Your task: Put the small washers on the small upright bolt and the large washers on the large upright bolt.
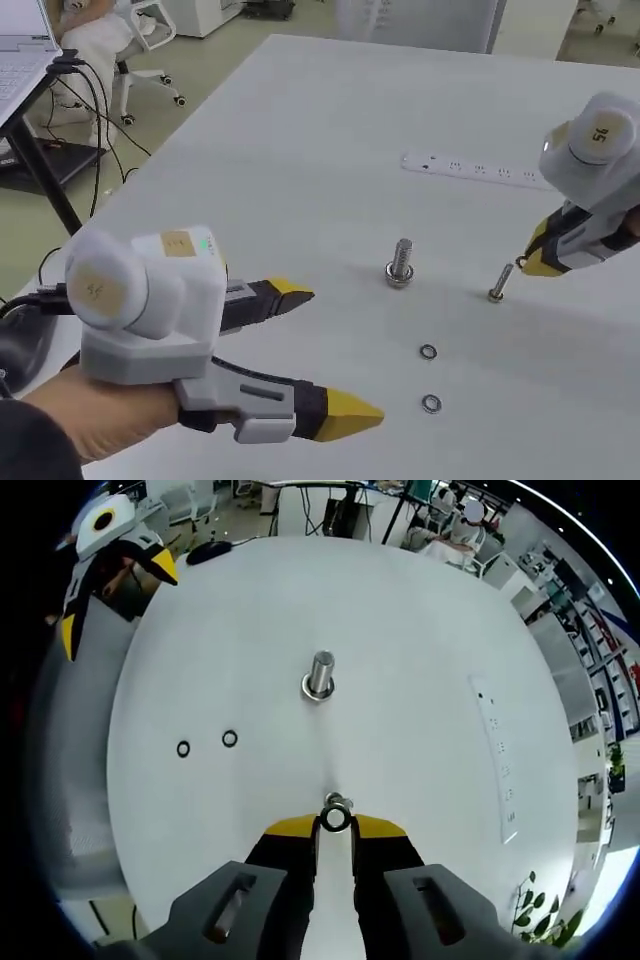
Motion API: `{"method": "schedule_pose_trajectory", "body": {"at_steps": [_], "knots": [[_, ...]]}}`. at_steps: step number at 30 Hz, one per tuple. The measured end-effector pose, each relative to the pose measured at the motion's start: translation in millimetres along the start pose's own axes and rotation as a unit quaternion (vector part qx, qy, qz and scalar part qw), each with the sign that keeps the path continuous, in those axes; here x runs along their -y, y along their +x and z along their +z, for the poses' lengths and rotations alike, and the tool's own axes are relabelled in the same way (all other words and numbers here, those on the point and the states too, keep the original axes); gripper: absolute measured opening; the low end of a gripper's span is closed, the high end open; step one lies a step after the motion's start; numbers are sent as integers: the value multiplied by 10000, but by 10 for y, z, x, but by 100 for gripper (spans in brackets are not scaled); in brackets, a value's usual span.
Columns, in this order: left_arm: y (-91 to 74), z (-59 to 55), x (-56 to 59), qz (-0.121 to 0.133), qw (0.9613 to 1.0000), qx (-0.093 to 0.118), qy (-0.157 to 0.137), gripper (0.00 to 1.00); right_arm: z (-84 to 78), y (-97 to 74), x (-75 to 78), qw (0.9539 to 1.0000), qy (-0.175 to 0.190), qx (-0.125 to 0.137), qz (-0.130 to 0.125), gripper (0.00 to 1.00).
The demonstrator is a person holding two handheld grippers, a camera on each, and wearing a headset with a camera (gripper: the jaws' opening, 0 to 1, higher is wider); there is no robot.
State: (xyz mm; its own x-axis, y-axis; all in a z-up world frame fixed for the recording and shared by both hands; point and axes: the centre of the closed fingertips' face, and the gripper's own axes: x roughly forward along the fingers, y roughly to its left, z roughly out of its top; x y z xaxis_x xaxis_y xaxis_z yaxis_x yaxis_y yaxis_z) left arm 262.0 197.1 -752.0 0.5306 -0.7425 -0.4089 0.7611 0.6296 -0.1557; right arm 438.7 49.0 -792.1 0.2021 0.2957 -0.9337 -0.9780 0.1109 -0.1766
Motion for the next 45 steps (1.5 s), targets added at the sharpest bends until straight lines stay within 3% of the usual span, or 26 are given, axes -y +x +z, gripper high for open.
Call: {"method": "schedule_pose_trajectory", "body": {"at_steps": [6,18,45], "knots": [[-6,-14,-6,17,10000,-23,-13,79,21,58,93,10000,-47,-32,-13,14],[-14,-42,-7,62,9999,-55,-56,79,-65,215,92,9998,0,-153,105,14],[-27,-89,-61,126,9998,-91,-122,79,-84,358,10,9993,70,-207,294,14]]}}
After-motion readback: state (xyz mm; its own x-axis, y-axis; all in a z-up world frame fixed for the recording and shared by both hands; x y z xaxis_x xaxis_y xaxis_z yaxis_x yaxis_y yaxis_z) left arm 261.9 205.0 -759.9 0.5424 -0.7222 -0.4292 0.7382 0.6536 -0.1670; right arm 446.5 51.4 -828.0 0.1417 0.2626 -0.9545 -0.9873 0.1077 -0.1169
